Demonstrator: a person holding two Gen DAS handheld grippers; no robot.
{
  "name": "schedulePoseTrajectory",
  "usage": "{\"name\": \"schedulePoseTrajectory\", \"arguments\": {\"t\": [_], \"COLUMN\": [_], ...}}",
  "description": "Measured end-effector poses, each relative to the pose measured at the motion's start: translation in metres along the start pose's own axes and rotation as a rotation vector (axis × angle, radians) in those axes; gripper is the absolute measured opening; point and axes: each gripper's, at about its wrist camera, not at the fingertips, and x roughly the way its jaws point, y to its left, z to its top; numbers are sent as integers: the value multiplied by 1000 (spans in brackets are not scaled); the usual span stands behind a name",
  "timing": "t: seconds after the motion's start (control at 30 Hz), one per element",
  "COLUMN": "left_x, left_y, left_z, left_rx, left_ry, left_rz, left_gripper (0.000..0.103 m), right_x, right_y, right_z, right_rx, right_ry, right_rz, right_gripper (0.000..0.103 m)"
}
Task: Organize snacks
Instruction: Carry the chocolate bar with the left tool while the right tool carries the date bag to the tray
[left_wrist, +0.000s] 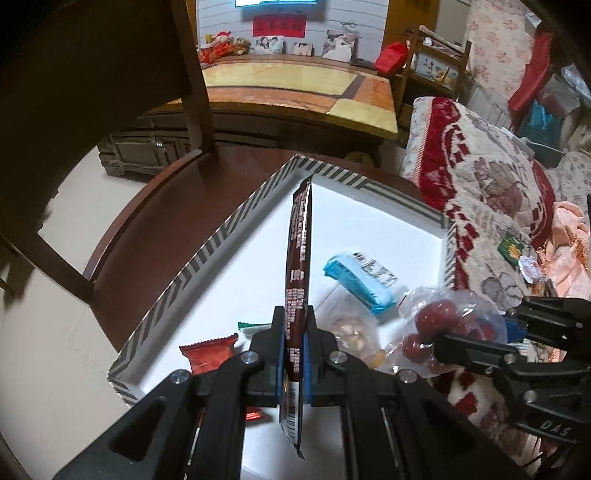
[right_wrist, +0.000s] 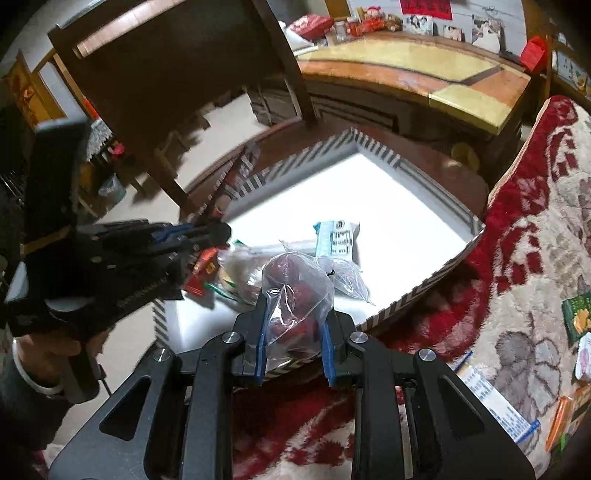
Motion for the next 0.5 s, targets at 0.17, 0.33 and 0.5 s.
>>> {"name": "schedulePoseTrajectory", "arguments": {"t": [0.17, 0.33, 0.5], "left_x": [17, 29, 33], "left_y": [2, 0, -2], "left_z": [2, 5, 6], "left_rx": [-14, -17, -17], "left_ry": [28, 45, 49], "left_rz": [2, 5, 21], "left_gripper": [9, 9, 11], "right_x": [22, 38, 41], "right_y": [-10, -15, -16], "right_z": [1, 13, 17], "right_rx": [17, 20, 23], "right_ry": [39, 49, 48], "right_rz": [-25, -61, -55], "right_gripper": [22, 22, 24]}}
